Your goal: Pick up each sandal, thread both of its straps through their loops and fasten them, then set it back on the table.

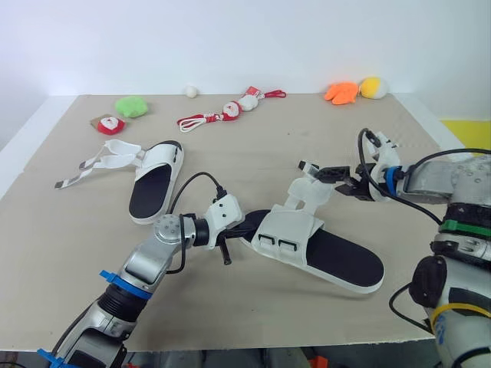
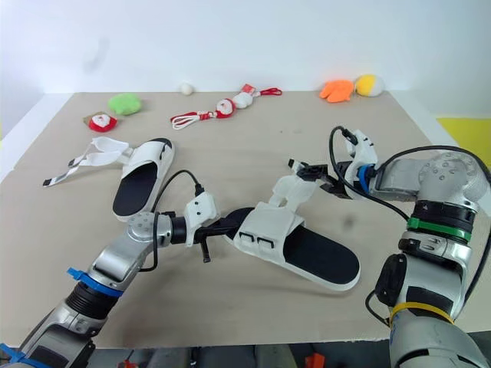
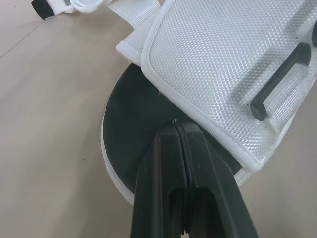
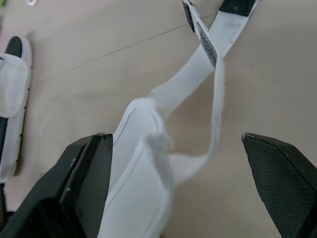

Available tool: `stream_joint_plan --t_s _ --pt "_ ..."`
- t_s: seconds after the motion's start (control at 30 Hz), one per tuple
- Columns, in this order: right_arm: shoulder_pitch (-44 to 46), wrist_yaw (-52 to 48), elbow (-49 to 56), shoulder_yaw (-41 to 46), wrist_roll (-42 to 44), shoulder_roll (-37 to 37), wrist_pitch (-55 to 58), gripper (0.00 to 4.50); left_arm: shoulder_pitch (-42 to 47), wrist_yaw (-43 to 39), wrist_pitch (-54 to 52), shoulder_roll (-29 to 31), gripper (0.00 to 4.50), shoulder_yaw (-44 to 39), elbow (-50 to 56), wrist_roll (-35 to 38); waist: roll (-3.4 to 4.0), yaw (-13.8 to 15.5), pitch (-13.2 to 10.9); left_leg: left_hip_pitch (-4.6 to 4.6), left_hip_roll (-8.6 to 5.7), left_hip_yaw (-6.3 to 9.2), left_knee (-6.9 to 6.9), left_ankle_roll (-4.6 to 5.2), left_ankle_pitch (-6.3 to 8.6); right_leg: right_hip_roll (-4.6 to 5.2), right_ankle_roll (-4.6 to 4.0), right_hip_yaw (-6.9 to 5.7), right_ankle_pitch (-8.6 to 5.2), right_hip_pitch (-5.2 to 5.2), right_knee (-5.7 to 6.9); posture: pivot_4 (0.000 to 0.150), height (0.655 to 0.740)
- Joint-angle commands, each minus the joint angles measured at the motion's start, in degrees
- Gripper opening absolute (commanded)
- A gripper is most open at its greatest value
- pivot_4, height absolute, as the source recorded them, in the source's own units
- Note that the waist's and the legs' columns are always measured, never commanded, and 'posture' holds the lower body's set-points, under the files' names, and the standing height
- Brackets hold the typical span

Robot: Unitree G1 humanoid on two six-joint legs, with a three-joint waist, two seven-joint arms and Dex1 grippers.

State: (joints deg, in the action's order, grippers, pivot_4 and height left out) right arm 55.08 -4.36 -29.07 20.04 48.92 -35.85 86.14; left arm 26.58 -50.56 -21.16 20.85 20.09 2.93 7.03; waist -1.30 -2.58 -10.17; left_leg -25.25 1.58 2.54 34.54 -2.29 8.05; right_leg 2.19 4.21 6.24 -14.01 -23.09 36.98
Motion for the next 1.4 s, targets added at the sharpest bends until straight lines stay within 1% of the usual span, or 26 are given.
stream_joint_plan --t_s 0.03,0.1,0.13,0.17,0.2,0.23,0.27,0.3,0.33,0.37,0.43,0.5,0.6,0.7,0.77,0.8,0.9,1.07,1.1,1.13,1.2,1.23,1.3,1.33,1.37,1.4 --pt "2.95 -3.04 -3.12 -0.61 -3.24 0.13 -3.7 3.97 -1.2 -0.83 -1.19 0.0 0.0 3.2 -2.45 -1.7 0.0 0.0 0.0 -0.01 -0.01 0.0 0.0 0.0 0.0 0.0 0.0 0.0 0.0 0.0 0.0 0.15 0.74" --pt "3.85 -4.08 -5.38 -1.01 -5.3 0.5 -5.39 3.34 -1.38 -0.8 -1.3 0.1 0.0 3.12 -2.2 -1.67 0.0 0.0 0.0 -0.04 -0.03 0.0 0.0 0.0 0.0 0.02 0.02 0.01 -0.02 -0.01 0.0 0.15 0.74" --pt "4.12 -4.95 -6.19 -1.53 -6.34 0.5 -6.29 2.75 -1.47 -0.73 -1.33 0.11 0.0 3.1 -2.12 -1.7 0.0 0.02 0.0 -0.04 -0.03 0.0 -0.01 0.0 0.0 0.01 0.03 0.01 -0.02 -0.01 0.0 0.15 0.74" --pt "4.41 -5.86 -6.96 -1.91 -7.27 0.47 -7.13 2.5 -1.62 -0.66 -1.36 0.14 0.0 3.09 -2.0 -1.73 0.0 0.03 0.0 -0.04 -0.03 0.02 -0.01 0.0 0.0 0.01 0.03 0.01 -0.02 -0.01 0.0 0.15 0.74" --pt "4.68 -6.46 -7.58 -1.79 -7.96 0.59 -8.23 2.02 -1.74 -0.58 -1.39 0.16 0.0 3.06 -1.9 -1.74 0.0 0.03 0.0 -0.04 -0.03 0.02 -0.01 0.0 0.0 0.0 0.05 0.01 -0.03 -0.01 0.0 0.15 0.74" --pt "4.93 -7.01 -8.1 -1.63 -8.59 0.69 -8.97 1.69 -1.82 -0.53 -1.42 0.17 0.0 3.05 -1.83 -1.75 0.0 0.01 0.0 -0.04 -0.03 0.02 -0.01 0.0 0.0 0.0 0.05 0.01 -0.03 -0.01 0.0 0.15 0.74" --pt "5.05 -8.0 -8.17 -1.69 -9.19 0.74 -10.07 1.23 -1.88 -0.46 -1.46 0.17 0.0 3.02 -1.77 -1.74 0.0 0.01 0.0 -0.04 -0.03 0.02 -0.01 0.0 0.0 0.0 0.05 0.01 -0.03 -0.01 0.0 0.15 0.74" --pt "5.13 -9.55 -7.75 -1.8 -9.16 0.76 -10.35 0.6 -1.96 -0.41 -1.49 0.2 0.0 2.98 -1.7 -1.72 0.0 0.01 0.0 -0.04 -0.03 0.02 -0.01 0.0 0.0 0.0 0.06 0.01 -0.03 -0.01 0.0 0.15 0.74" --pt "4.98 -11.88 -6.55 -2.09 -8.9 0.78 -11.08 0.17 -2.04 -0.35 -1.51 0.22 0.0 2.97 -1.61 -1.72 0.0 0.01 0.0 -0.04 -0.03 0.02 -0.01 0.0 0.0 0.0 0.06 0.01 -0.03 -0.01 0.0 0.15 0.74" --pt "4.56 -15.09 -4.48 -2.67 -8.21 0.69 -11.73 0.06 -2.13 -0.26 -1.54 0.22 0.0 2.97 -1.53 -1.73 0.0 0.0 0.0 -0.04 -0.03 0.02 -0.01 0.0 0.0 0.0 0.06 0.01 -0.03 -0.01 0.0 0.15 0.74" --pt "2.86 -21.72 1.14 -4.99 -7.51 0.09 -13.63 0.06 -2.28 -0.23 -1.55 0.26 0.0 2.95 -1.42 -1.72 0.03 -0.06 0.0 -0.04 -0.02 0.02 -0.01 0.0 0.0 -0.01 0.08 0.01 -0.02 -0.02 0.0 0.15 0.74" --pt "-2.21 -33.41 13.6 -10.28 -7.67 -2.06 -21.03 0.06 -2.29 -0.28 -1.47 0.25 0.0 3.0 -1.51 -1.78 0.02 0.1 -0.01 -0.04 -0.01 0.05 -0.02 0.0 0.0 -0.03 0.12 0.01 -0.03 -0.01 0.0 0.15 0.74" --pt "-9.01 -45.78 27.52 -14.54 -8.29 -4.85 -30.8 0.06 -2.2 -0.5 -1.37 0.3 0.0 3.03 -1.64 -1.84 0.02 0.13 0.0 -0.06 -0.02 0.1 -0.04 -0.04 0.03 -0.02 0.38 -0.04 -0.08 0.02 0.0 0.15 0.74" --pt "-17.07 -58.08 38.19 -17.73 -13.42 -7.03 -49.34 0.06 -2.01 -0.85 -1.2 0.53 0.0 3.06 -1.9 -1.88 0.0 0.16 0.0 -0.05 -0.02 0.12 -0.04 -0.12 0.08 -0.02 0.5 -0.08 -0.09 0.05 0.0 0.15 0.74" --pt "-20.13 -61.66 40.22 -19.04 -17.8 -7.02 -60.21 0.06 -1.92 -1.0 -1.13 0.63 0.0 3.12 -2.02 -1.9 0.0 0.02 0.0 -0.02 -0.01 0.12 -0.02 -0.15 0.1 -0.02 0.51 -0.11 -0.1 0.07 0.0 0.15 0.74" --pt "-21.79 -63.59 40.66 -20.1 -21.25 -7.13 -67.88 0.06 -1.89 -1.07 -1.1 0.7 0.0 3.16 -2.06 -1.92 -0.02 0.03 -0.01 0.0 -0.01 0.1 0.0 -0.15 0.09 -0.01 0.49 -0.11 -0.11 0.07 0.0 0.15 0.74" --pt "-25.94 -69.96 38.12 -23.43 -32.16 -6.64 -97.93 0.06 -1.84 -1.3 -1.07 0.93 0.0 3.25 -2.13 -1.92 -0.04 0.01 -0.02 0.1 0.01 0.07 0.04 -0.18 0.07 0.0 0.4 -0.11 -0.13 0.1 0.0 0.15 0.74" --pt "-26.37 -74.65 28.63 -27.49 -39.43 -6.54 -134.68 0.06 -2.2 -1.43 -1.23 1.09 0.0 3.55 -1.82 -1.91 -0.05 -0.02 -0.02 0.2 0.04 0.04 0.03 -0.2 0.06 0.0 0.38 -0.11 -0.12 0.16 0.0 0.15 0.74" --pt "-26.29 -74.55 27.84 -28.05 -39.65 -6.69 -137.83 0.06 -2.32 -1.47 -1.32 1.13 0.0 3.62 -1.67 -1.87 -0.05 0.0 -0.02 0.21 0.04 0.04 0.03 -0.2 0.06 -0.01 0.36 -0.11 -0.13 0.19 0.0 0.15 0.74" --pt "-26.39 -73.94 27.81 -28.35 -39.08 -6.78 -138.41 0.06 -2.43 -1.49 -1.41 1.16 0.0 3.68 -1.49 -1.86 -0.05 0.0 -0.02 0.21 0.05 0.04 0.02 -0.2 0.05 -0.01 0.32 -0.09 -0.14 0.2 0.0 0.15 0.74" --pt "-27.74 -71.24 31.34 -27.61 -34.99 -8.18 -127.39 0.71 -2.72 -1.46 -1.65 1.22 0.0 3.79 -1.11 -1.84 -0.05 0.03 -0.02 0.21 0.05 0.07 0.01 -0.19 0.05 -0.02 0.28 -0.09 -0.15 0.23 0.01 0.15 0.74" --pt "-28.6 -69.81 34.05 -26.9 -31.94 -9.74 -118.64 0.96 -2.87 -1.4 -1.8 1.25 0.0 3.8 -0.89 -1.83 -0.05 0.08 -0.02 0.21 0.05 0.08 0.01 -0.19 0.05 -0.01 0.22 -0.09 -0.14 0.23 0.02 0.15 0.74" --pt "-29.48 -66.08 40.64 -24.55 -23.4 -13.94 -101.05 1.77 -3.38 -1.26 -2.15 1.51 0.0 3.61 -0.31 -1.71 -0.05 0.13 -0.02 0.21 0.04 0.08 0.01 -0.2 0.05 0.0 0.11 -0.07 -0.16 0.24 0.04 0.15 0.74" --pt "-30.12 -64.23 44.41 -23.35 -17.9 -16.76 -91.88 2.27 -3.74 -1.25 -2.27 1.67 0.0 3.54 -0.03 -1.65 -0.04 0.11 -0.02 0.19 0.03 0.1 0.0 -0.2 0.05 0.02 0.07 -0.07 -0.18 0.23 0.04 0.15 0.74" --pt "-30.21 -62.98 47.16 -22.22 -14.47 -18.14 -87.2 2.84 -4.08 -1.28 -2.31 1.8 0.0 3.58 0.15 -1.64 -0.05 0.13 -0.01 0.2 0.02 0.07 -0.01 -0.2 0.05 0.05 0.02 -0.06 -0.22 0.22 0.06 0.15 0.74" --pt "-31.0 -62.75 49.91 -21.4 -11.78 -19.86 -83.3 3.25 -4.42 -1.33 -2.35 1.86 0.0 3.75 0.31 -1.63 -0.05 0.14 -0.01 0.21 0.02 0.08 -0.05 -0.2 0.05 0.05 0.0 -0.06 -0.24 0.23 0.06 0.15 0.74"
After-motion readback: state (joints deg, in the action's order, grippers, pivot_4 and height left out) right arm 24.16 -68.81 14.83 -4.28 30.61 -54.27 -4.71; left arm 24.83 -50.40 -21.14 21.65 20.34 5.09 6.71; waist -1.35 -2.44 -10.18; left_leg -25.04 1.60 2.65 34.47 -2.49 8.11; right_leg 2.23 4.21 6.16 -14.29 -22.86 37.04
